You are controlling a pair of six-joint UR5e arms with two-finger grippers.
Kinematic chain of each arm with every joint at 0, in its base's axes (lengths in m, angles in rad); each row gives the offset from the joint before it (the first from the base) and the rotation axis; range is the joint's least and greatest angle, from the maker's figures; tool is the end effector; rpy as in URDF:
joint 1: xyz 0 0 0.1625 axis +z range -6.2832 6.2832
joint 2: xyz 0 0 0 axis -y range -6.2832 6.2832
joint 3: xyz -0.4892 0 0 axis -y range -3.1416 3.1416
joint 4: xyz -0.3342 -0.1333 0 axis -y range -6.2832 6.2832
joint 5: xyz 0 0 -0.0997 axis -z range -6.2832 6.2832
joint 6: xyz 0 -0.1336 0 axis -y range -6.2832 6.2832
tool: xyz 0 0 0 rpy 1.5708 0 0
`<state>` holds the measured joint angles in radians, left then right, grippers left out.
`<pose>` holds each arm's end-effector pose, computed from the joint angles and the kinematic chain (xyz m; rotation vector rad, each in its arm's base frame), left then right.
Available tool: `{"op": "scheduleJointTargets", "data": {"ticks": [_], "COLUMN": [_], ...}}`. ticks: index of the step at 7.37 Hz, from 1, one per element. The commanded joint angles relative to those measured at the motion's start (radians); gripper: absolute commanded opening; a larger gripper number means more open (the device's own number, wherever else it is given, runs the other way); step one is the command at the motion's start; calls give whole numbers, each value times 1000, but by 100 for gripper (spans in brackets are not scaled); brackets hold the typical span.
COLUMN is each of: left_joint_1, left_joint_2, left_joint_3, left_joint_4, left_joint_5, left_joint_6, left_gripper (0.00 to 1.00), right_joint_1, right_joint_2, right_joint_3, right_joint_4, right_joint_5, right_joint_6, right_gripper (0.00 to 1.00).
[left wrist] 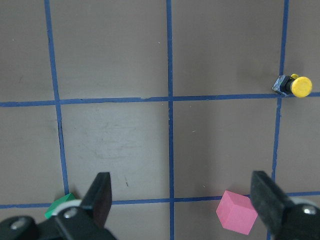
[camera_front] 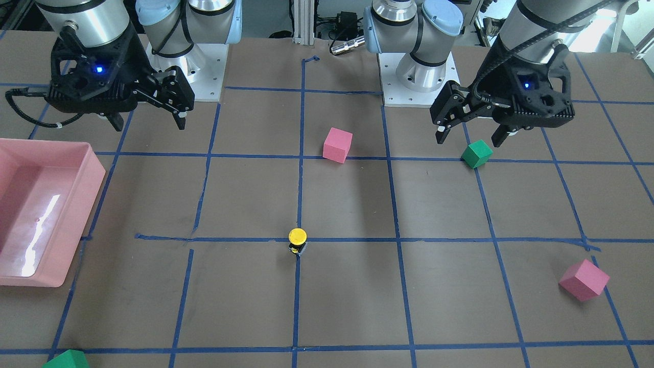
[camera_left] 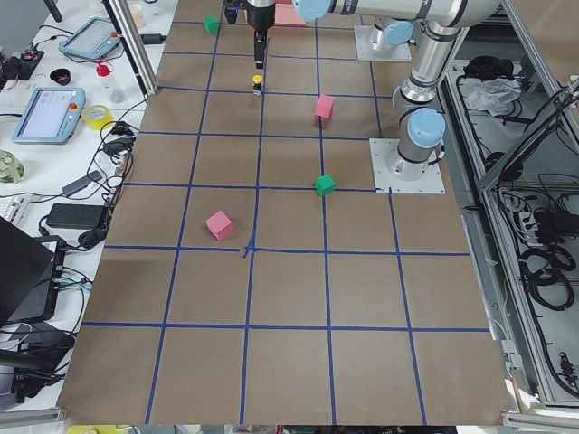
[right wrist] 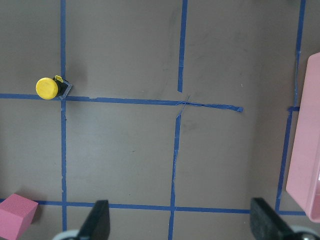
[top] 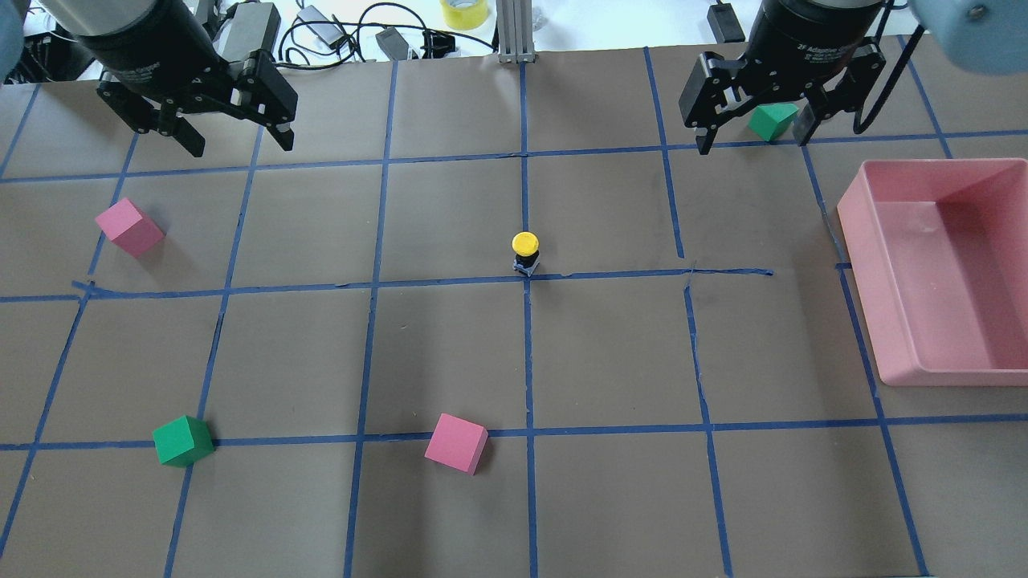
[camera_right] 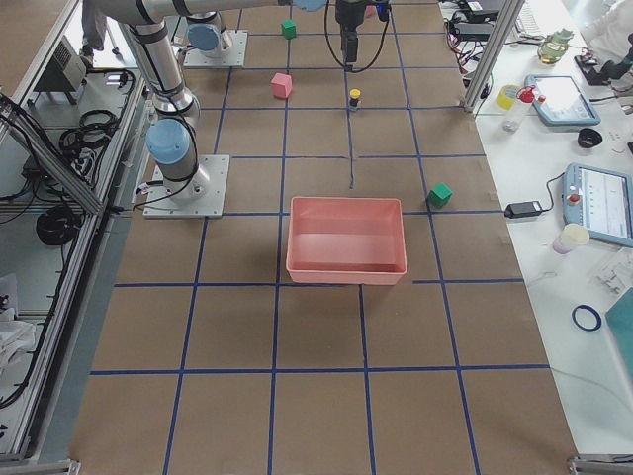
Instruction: Align button upright
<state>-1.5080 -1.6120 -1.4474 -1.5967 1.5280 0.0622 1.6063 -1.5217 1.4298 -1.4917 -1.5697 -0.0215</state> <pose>-0.1099 -0.4681 0.5511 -0.0009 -3.1011 0.0913 0.1496 -0.4532 0.5495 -0.0895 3.1391 -0.0201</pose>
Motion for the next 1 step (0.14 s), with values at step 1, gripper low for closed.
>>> {"op": "scheduleJointTargets", "data": {"ticks": [1], "left_joint_1": [0], "left_joint_2": [-2], "left_joint_3": [-2], "left_joint_4": [1], "left_joint_5": [0], "left_joint_6": [-1], "left_gripper": [100], "right_joint_1": [1], "right_joint_2": [0], "right_joint_3": [1], "right_joint_4": [-1], "right_joint_5": [-1], "right_joint_6": [0], "right_gripper": [100]}}
